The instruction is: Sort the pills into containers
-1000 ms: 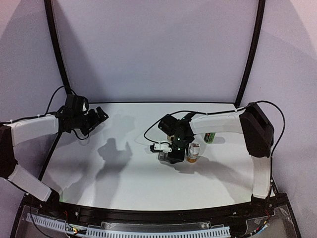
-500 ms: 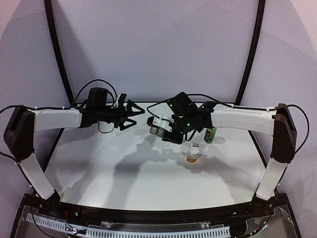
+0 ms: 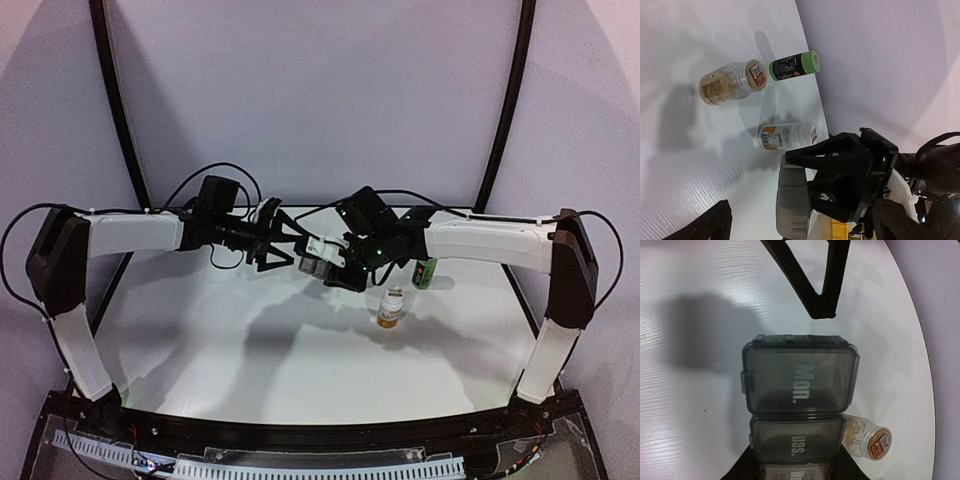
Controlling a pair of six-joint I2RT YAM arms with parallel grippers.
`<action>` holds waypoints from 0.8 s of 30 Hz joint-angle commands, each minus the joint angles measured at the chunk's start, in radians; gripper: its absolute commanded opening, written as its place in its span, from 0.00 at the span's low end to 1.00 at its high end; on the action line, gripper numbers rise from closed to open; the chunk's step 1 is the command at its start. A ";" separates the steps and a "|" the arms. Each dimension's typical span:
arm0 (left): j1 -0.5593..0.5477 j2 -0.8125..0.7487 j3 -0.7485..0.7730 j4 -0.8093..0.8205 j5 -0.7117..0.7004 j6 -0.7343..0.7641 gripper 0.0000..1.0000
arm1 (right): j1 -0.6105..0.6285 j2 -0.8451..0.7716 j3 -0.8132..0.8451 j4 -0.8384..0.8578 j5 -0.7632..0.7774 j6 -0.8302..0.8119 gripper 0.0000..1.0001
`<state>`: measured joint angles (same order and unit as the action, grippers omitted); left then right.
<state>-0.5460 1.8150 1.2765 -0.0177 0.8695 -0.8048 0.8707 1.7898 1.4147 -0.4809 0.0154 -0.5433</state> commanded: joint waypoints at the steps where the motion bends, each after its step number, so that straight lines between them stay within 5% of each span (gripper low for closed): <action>1: -0.031 0.001 0.031 -0.114 0.029 0.066 0.98 | 0.008 0.019 0.028 0.036 -0.011 0.026 0.30; 24: -0.045 0.029 -0.010 -0.013 0.101 -0.064 0.79 | 0.002 -0.002 0.035 0.044 -0.066 0.087 0.30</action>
<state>-0.5812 1.8652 1.2793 -0.0345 0.9543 -0.8665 0.8768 1.7916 1.4174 -0.4660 -0.0338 -0.4656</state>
